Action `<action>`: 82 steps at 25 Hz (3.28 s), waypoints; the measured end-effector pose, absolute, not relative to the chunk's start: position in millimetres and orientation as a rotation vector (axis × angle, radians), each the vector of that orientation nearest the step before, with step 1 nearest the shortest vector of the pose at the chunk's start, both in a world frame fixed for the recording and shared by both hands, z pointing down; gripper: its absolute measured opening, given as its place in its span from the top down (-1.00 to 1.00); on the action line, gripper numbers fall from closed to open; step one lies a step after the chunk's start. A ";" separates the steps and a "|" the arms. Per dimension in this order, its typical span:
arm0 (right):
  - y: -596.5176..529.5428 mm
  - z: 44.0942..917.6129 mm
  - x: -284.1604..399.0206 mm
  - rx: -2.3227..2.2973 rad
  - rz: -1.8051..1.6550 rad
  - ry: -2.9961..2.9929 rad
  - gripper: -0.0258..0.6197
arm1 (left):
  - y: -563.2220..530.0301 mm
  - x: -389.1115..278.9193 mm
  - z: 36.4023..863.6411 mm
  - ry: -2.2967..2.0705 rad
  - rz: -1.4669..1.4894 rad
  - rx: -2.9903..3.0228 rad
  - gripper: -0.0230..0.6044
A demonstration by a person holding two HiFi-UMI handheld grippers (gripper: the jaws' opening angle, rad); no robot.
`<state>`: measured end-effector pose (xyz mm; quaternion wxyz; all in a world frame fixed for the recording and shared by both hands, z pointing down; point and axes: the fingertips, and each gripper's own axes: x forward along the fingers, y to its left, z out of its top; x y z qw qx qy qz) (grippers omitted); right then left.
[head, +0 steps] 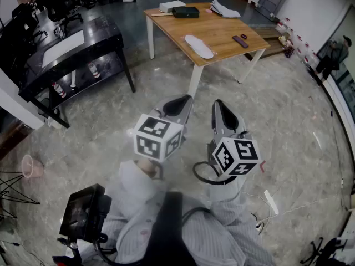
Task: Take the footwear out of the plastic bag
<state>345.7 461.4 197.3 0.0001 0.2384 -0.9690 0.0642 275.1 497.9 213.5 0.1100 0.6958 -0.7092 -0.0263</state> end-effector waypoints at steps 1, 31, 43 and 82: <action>461.3 197.2 345.8 0.749 0.201 -3.045 0.88 | 497.8 275.2 213.5 -2.084 -0.077 2.046 0.92; 359.6 261.7 296.7 0.781 0.268 -2.951 0.88 | 405.4 208.2 276.3 -2.057 -0.042 1.956 0.92; 193.3 294.8 150.1 1.000 0.348 -2.827 0.88 | 242.8 43.4 295.4 -1.901 0.061 2.047 0.92; -68.3 530.0 90.4 1.426 1.368 -2.062 0.80 | -120.4 -143.6 502.5 -0.754 0.518 2.076 0.73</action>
